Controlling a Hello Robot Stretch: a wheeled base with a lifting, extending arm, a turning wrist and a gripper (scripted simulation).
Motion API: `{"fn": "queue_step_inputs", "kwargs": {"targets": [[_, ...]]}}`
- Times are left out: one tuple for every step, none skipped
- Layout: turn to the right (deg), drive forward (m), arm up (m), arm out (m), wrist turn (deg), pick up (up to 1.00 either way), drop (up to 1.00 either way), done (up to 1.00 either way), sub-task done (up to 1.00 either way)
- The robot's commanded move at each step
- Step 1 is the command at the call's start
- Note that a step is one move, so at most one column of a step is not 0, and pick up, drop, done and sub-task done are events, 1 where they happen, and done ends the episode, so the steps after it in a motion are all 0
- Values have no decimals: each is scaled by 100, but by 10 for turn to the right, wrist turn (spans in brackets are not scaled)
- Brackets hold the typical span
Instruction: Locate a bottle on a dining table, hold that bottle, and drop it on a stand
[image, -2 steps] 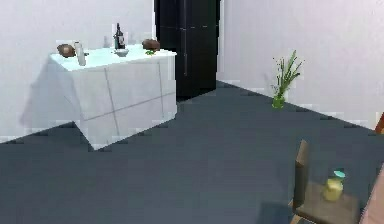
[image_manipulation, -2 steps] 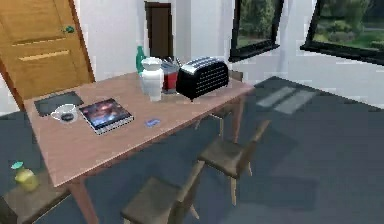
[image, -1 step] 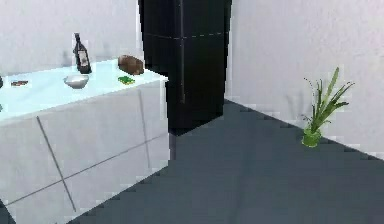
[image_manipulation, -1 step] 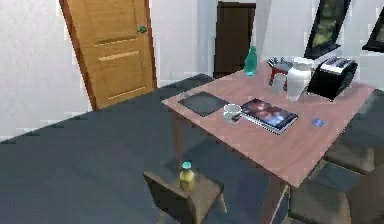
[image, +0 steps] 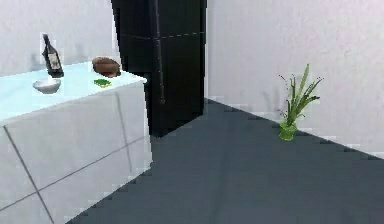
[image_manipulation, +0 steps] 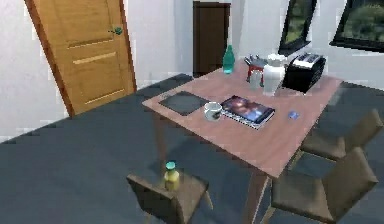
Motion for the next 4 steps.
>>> {"fn": "queue_step_inputs", "kwargs": {"targets": [[0,45,0,0,0,0,0,0,0],[420,0,0,0,0,0,0,0,0],[0,65,0,0,0,0,0,0,0],[360,0,0,0,0,0,0,0,0]]}}
